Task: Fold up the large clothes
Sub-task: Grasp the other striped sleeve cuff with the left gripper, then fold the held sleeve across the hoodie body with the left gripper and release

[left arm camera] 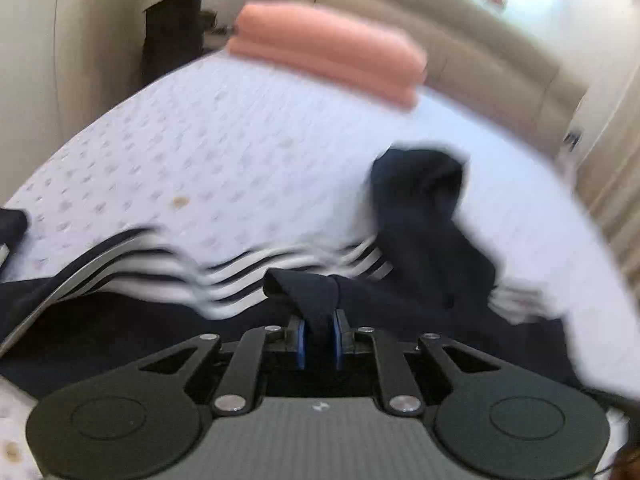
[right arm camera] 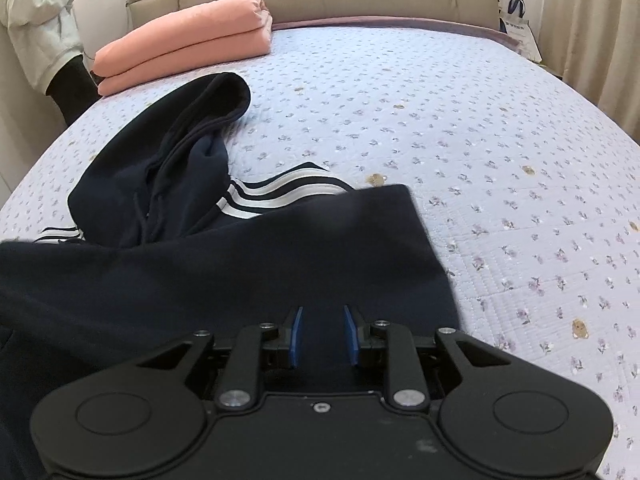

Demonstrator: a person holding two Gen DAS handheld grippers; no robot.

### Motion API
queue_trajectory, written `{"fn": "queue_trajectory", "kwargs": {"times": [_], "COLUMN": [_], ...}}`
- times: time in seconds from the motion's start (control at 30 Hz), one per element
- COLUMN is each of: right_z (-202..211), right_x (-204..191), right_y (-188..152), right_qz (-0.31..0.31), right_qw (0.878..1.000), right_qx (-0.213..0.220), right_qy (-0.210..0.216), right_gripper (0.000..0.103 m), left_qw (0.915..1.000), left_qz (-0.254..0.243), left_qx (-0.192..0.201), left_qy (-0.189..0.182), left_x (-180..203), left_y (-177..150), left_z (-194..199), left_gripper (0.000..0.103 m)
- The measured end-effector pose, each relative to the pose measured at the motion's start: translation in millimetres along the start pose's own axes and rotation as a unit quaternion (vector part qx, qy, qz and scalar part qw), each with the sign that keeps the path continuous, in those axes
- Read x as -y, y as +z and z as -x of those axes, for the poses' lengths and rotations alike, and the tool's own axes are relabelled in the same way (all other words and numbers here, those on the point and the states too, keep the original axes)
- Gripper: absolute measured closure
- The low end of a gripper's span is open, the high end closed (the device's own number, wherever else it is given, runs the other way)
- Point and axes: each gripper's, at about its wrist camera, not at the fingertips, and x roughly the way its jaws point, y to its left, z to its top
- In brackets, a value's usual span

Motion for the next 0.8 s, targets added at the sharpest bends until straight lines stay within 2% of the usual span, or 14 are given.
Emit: {"fn": "queue_trajectory", "kwargs": {"times": [0.03,0.1,0.17,0.23,0.3,0.37,0.43,0.47,0.5,0.6,0.63,0.67,0.73,0.8], "right_z": [-4,-16,-34,-33,-24,-8,2,4,2,-14,-23,-36,-40,-42], "right_x": [-2,-7,-13,-20,-23,-31,-44,-52,-60,-78,-84,-88,-92,-94], "right_y": [-1,-6,-9,-5,2,8,11,10,9,0,-4,-8,-7,1], "right_qz": [-0.003,-0.002,0.018,0.038,0.041,0.050,0.060,0.063,0.067,0.084,0.088,0.094,0.108,0.105], "right_qw": [1.000,1.000,0.998,0.997,0.998,0.999,0.998,0.998,0.997,0.995,0.994,0.992,0.991,0.990], "right_qx": [-0.004,-0.024,-0.065,-0.060,-0.047,-0.019,-0.001,-0.002,-0.008,-0.036,-0.054,-0.081,-0.083,-0.091], "right_qy": [0.002,0.004,-0.006,-0.015,-0.014,0.004,0.020,0.030,0.039,0.035,0.027,0.019,0.011,0.012], "right_gripper": [0.075,0.075,0.073,0.072,0.072,0.072,0.072,0.072,0.072,0.072,0.072,0.072,0.071,0.070], "left_qw": [0.9990,0.9933,0.9903,0.9911,0.9941,0.9972,0.9982,0.9984,0.9981,0.9956,0.9948,0.9954,0.9954,0.9977], "left_qz": [-0.025,-0.062,-0.085,-0.075,-0.048,-0.032,-0.039,-0.048,-0.056,-0.048,-0.053,-0.064,-0.071,-0.054], "left_qx": [-0.033,-0.070,-0.053,-0.028,0.013,0.033,0.031,0.019,-0.001,-0.078,-0.085,-0.068,-0.063,-0.040], "left_qy": [0.017,0.068,0.097,0.106,0.096,0.059,0.033,0.024,0.025,0.020,0.020,0.020,0.018,0.011], "left_x": [1,5,12,15,17,20,30,35,40,38,36,38,38,27], "left_y": [-8,-27,-37,-33,-26,-20,-17,-17,-20,-36,-43,-48,-47,-44], "left_z": [-14,-36,-35,-22,-3,9,7,-1,-14,-59,-67,-65,-55,-37], "left_gripper": [0.082,0.067,0.059,0.055,0.053,0.056,0.068,0.080,0.088,0.089,0.089,0.088,0.088,0.087]}}
